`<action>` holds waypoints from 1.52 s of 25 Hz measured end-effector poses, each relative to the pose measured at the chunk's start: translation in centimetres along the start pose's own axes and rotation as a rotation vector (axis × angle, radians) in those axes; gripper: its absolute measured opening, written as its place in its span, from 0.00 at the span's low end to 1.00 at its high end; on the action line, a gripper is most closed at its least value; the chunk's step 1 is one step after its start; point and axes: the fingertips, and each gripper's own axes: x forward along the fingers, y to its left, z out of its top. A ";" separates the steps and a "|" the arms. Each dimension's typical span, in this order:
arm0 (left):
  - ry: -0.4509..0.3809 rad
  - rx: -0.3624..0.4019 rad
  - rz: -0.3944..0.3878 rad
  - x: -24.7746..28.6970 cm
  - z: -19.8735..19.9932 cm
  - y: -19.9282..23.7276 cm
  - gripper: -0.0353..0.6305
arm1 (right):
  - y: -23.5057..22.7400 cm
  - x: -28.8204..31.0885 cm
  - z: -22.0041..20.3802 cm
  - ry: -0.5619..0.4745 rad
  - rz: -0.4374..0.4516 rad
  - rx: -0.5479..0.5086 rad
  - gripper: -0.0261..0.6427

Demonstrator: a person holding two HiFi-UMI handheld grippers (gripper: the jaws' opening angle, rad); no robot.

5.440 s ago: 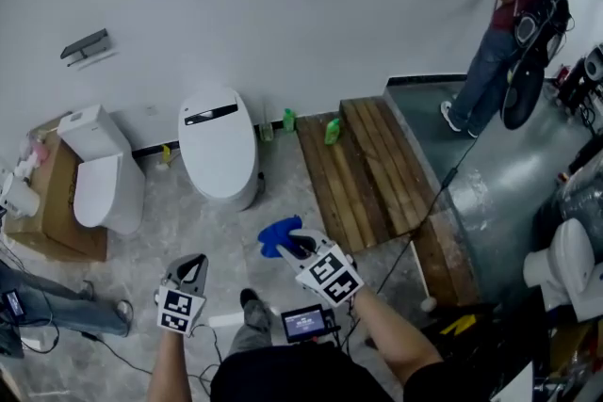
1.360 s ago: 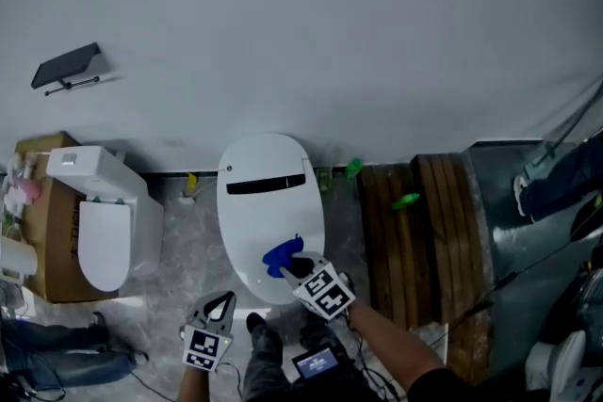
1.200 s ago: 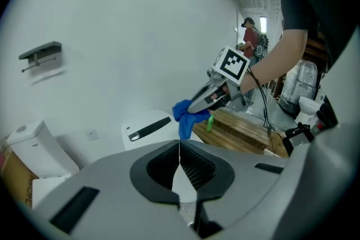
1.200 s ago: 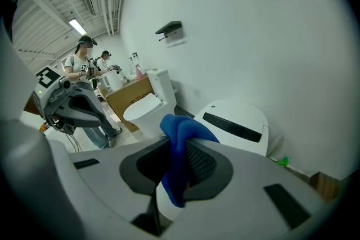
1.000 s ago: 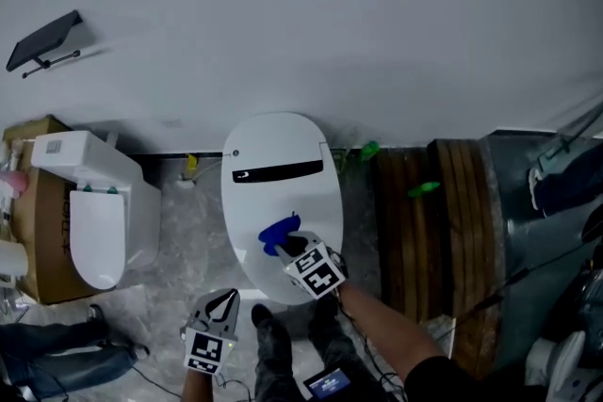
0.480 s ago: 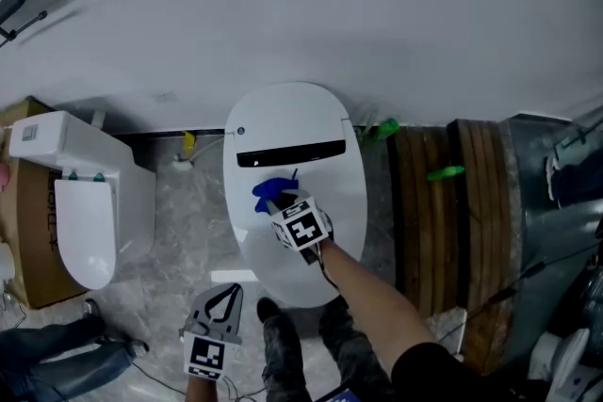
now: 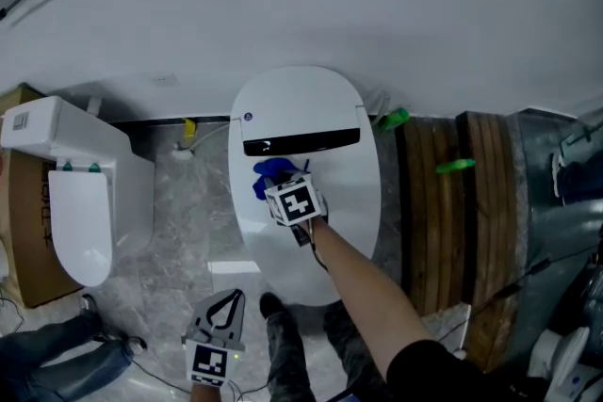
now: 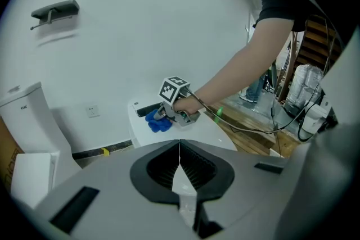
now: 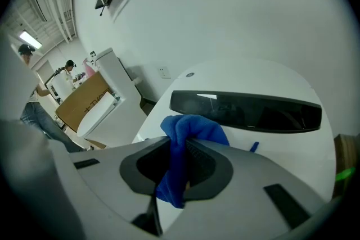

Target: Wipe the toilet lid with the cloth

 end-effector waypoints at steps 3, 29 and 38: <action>0.003 -0.001 0.001 -0.2 -0.6 0.3 0.07 | 0.7 0.6 0.4 -0.002 0.007 -0.019 0.14; 0.010 -0.033 -0.040 0.9 -4.8 -4.3 0.07 | 10.1 -0.2 -10.4 0.067 0.171 -0.200 0.14; 0.029 -0.029 -0.037 2.2 -5.7 -5.5 0.07 | 11.6 -3.5 -17.8 0.110 0.235 -0.185 0.14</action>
